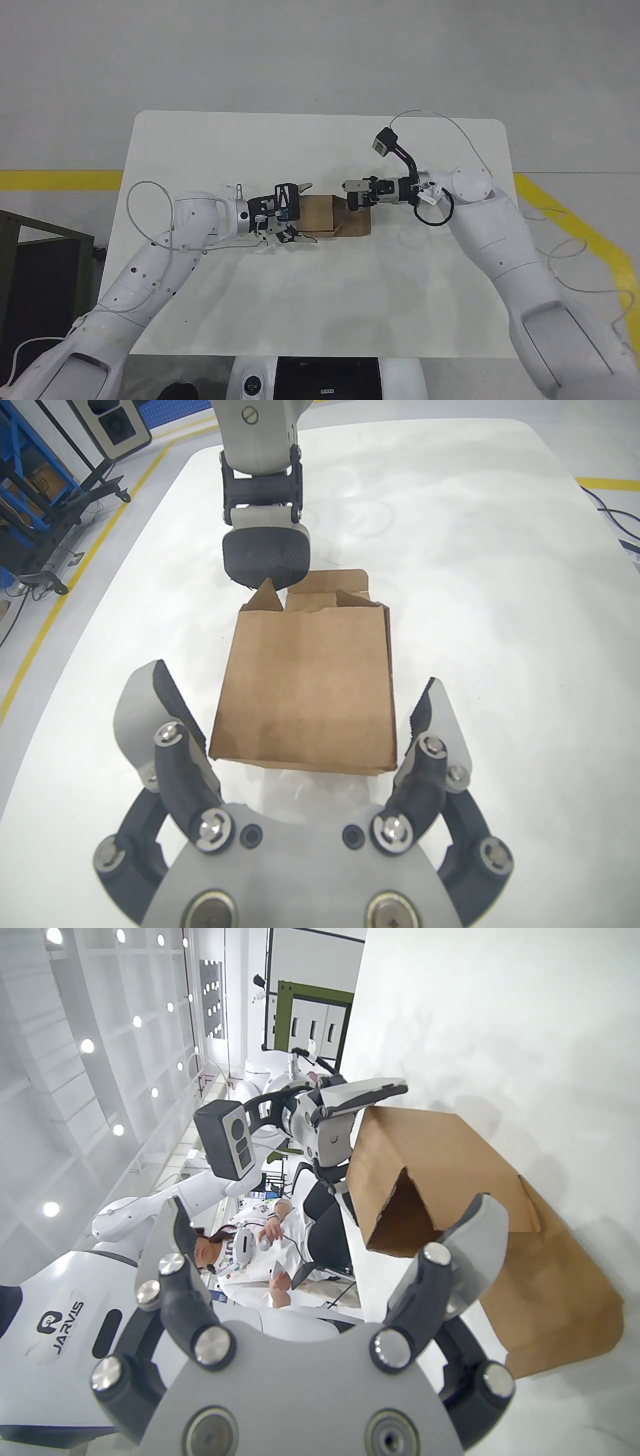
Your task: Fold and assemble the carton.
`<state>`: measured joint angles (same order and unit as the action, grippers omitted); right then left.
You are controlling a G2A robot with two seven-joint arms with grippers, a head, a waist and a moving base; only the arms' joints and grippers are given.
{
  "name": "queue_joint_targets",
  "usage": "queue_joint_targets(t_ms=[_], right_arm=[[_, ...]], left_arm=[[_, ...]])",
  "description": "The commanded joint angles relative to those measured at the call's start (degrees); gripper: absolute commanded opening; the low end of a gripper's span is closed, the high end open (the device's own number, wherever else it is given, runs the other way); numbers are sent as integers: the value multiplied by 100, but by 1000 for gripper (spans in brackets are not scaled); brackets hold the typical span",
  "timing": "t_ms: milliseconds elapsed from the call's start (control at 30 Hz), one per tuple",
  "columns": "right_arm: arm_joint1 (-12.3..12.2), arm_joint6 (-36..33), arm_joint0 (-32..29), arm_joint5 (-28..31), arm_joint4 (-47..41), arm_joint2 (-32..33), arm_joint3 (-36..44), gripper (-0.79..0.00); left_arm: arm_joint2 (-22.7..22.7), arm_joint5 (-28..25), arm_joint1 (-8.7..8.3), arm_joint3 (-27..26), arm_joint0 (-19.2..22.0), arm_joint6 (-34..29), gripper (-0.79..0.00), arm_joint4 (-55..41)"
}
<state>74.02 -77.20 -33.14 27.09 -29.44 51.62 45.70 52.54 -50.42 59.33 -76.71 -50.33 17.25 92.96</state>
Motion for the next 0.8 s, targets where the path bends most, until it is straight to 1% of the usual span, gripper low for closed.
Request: queue_joint_targets(t_ms=[0,367,600,767], right_arm=[[6,-59,55,-60,9,-81,-1,0],[-98,-306,44,-306,75,-411,245,0],[-133,-281,-23,-281,-90,-547,354,0],[-110,-218,-85,-219,-250,-626,258,0]], left_arm=[[1,-2,1,3,0,7,0,4],[11,-13,2,-7,-6,34,0,43],[26,0,1,-27,-19,41,0,53],[27,-12,3,-44,-24,25,0,52]])
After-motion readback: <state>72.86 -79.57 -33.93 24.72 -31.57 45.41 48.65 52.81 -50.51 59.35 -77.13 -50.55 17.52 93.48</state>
